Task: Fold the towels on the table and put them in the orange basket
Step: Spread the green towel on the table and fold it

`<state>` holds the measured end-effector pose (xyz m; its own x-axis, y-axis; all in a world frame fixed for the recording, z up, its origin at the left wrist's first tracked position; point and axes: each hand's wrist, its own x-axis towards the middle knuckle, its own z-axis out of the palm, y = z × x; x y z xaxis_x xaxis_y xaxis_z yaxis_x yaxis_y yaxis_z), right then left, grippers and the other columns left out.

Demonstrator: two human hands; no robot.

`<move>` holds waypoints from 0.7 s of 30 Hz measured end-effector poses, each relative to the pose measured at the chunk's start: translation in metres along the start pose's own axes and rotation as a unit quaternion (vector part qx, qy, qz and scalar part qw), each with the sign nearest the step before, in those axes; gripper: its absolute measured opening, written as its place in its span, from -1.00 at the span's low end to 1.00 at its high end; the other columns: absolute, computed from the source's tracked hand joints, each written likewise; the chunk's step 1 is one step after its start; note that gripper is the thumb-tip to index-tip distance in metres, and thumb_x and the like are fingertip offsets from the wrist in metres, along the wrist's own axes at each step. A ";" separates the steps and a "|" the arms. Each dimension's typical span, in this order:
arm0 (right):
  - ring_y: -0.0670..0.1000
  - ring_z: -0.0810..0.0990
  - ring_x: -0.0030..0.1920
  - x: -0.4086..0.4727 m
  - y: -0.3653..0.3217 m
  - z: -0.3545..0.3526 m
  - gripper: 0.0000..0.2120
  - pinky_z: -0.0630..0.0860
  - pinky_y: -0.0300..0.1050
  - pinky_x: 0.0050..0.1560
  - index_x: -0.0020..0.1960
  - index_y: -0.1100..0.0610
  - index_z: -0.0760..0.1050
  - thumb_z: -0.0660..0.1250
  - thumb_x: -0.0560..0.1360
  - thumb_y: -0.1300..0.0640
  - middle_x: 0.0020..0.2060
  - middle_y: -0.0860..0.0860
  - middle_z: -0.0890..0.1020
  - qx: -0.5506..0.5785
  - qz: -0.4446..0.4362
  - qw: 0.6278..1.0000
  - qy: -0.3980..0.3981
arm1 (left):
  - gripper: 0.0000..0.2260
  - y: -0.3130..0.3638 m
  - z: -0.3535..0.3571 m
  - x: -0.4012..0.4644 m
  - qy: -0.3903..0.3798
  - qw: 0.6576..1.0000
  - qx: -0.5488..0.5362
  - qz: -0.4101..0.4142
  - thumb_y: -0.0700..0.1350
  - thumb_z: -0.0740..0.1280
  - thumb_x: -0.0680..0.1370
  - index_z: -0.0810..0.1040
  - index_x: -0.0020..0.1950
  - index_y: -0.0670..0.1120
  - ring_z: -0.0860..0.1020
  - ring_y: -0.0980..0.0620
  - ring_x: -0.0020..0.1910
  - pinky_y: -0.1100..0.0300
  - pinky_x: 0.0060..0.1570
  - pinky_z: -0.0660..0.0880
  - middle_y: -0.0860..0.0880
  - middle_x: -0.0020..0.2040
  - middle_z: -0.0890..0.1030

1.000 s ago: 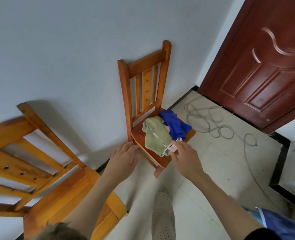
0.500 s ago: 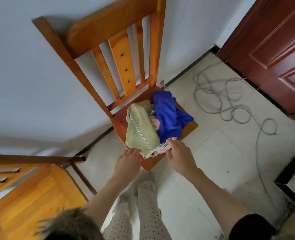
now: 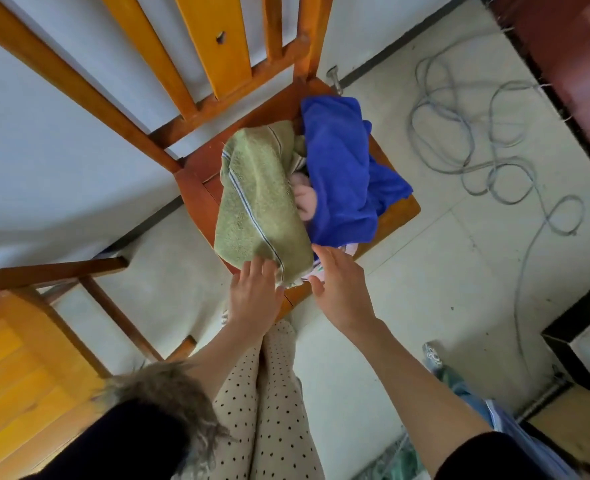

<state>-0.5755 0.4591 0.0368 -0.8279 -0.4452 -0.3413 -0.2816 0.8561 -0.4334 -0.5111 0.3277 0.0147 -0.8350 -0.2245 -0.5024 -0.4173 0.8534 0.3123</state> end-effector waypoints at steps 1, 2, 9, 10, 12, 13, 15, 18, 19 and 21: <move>0.11 0.55 0.13 0.002 -0.001 0.001 -0.43 0.53 0.08 0.10 0.33 0.19 0.39 0.48 0.38 0.17 0.11 0.11 0.58 0.002 0.001 1.000 -0.005 | -0.75 -0.001 -0.003 0.002 0.013 1.000 -0.005 0.007 -0.16 0.52 0.34 0.58 -0.05 -0.18 0.57 -0.12 -0.15 0.04 -0.20 0.55 -0.11 -0.12 0.58; 0.09 0.53 0.15 0.003 -0.003 0.001 -0.38 0.52 0.07 0.11 0.36 0.18 0.35 0.49 0.37 0.14 0.12 0.09 0.57 0.002 0.003 1.000 -0.006 | -0.82 -0.002 -0.010 0.003 0.019 0.999 -0.021 0.013 -0.20 0.47 0.38 0.59 -0.05 -0.18 0.57 -0.11 -0.13 0.04 -0.15 0.54 -0.10 -0.11 0.58; 0.10 0.61 -0.03 0.015 -0.044 -0.018 -0.48 0.55 0.08 -0.06 0.17 0.16 0.49 0.50 0.31 -0.07 -0.04 0.07 0.63 -0.078 -0.038 0.994 0.064 | -0.82 -0.015 -0.084 -0.015 0.092 0.979 -0.172 0.059 -0.17 0.25 0.58 0.60 0.10 -0.15 0.52 0.04 0.00 0.32 0.06 0.32 -0.03 0.01 0.60; 0.09 0.61 -0.08 0.017 -0.054 -0.024 -0.54 0.55 0.06 -0.09 0.11 0.17 0.52 0.48 0.34 -0.08 -0.11 0.06 0.63 -0.086 -0.037 0.992 0.080 | -0.82 -0.016 -0.098 -0.020 0.102 0.976 -0.184 0.054 -0.17 0.25 0.58 0.60 0.10 -0.13 0.50 0.07 0.00 0.39 0.04 0.29 -0.01 0.03 0.60; 0.09 0.60 -0.15 0.023 -0.075 -0.036 -0.62 0.53 0.04 -0.12 0.03 0.16 0.53 0.44 0.37 -0.09 -0.19 0.05 0.63 -0.105 -0.048 0.988 0.102 | -0.82 -0.017 -0.126 -0.029 0.121 0.972 -0.198 0.048 -0.17 0.25 0.58 0.59 0.12 -0.12 0.46 0.15 -0.05 0.55 -0.06 0.28 0.03 0.04 0.56; 0.09 0.60 -0.17 0.026 -0.085 -0.042 -0.64 0.53 0.03 -0.13 0.00 0.16 0.53 0.42 0.37 -0.09 -0.21 0.05 0.62 -0.109 -0.057 0.987 0.105 | -0.82 -0.017 -0.139 -0.032 0.129 0.970 -0.201 0.048 -0.17 0.25 0.58 0.59 0.13 -0.12 0.44 0.17 -0.07 0.59 -0.09 0.29 0.05 0.02 0.54; 0.09 0.60 -0.20 0.029 -0.107 -0.058 -0.66 0.52 0.01 -0.17 -0.02 0.16 0.53 0.41 0.36 -0.08 -0.22 0.05 0.63 -0.086 -0.066 0.988 0.112 | -0.81 -0.016 -0.165 -0.039 0.142 0.966 -0.209 0.052 -0.17 0.24 0.58 0.58 0.14 -0.11 0.43 0.18 -0.09 0.63 -0.11 0.27 0.08 0.01 0.51; 0.09 0.61 -0.28 0.032 -0.136 -0.087 -0.73 0.56 -0.02 -0.28 -0.05 0.19 0.53 0.39 0.41 -0.01 -0.27 0.08 0.63 -0.036 -0.077 0.988 0.130 | -0.81 -0.014 -0.202 -0.047 0.176 0.957 -0.222 0.068 -0.16 0.24 0.58 0.57 0.15 -0.13 0.46 0.15 -0.09 0.57 -0.13 0.32 0.00 0.04 0.58; 0.10 0.61 -0.30 0.032 -0.145 -0.098 -0.77 0.56 -0.01 -0.31 -0.05 0.20 0.53 0.37 0.44 0.03 -0.27 0.09 0.63 -0.025 -0.081 0.987 0.134 | -0.81 -0.013 -0.215 -0.049 0.187 0.953 -0.225 0.072 -0.17 0.25 0.58 0.57 0.14 -0.14 0.47 0.14 -0.09 0.54 -0.14 0.34 -0.02 0.03 0.58; 0.14 0.61 -0.24 0.035 -0.160 -0.123 -0.80 0.53 -0.04 -0.27 0.02 0.22 0.52 0.30 0.50 0.09 -0.19 0.12 0.64 -0.005 -0.078 0.989 0.128 | -0.84 -0.012 -0.243 -0.053 0.217 0.946 -0.225 0.081 -0.21 0.27 0.57 0.58 0.09 -0.17 0.49 0.11 -0.11 0.51 -0.15 0.34 -0.04 -0.01 0.59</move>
<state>-0.6186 0.3388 0.1966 -0.8698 -0.4911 -0.0482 -0.4184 0.7858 -0.4555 -0.5492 0.2151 0.2336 -0.9292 -0.3628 -0.0698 -0.2995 0.6291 0.7173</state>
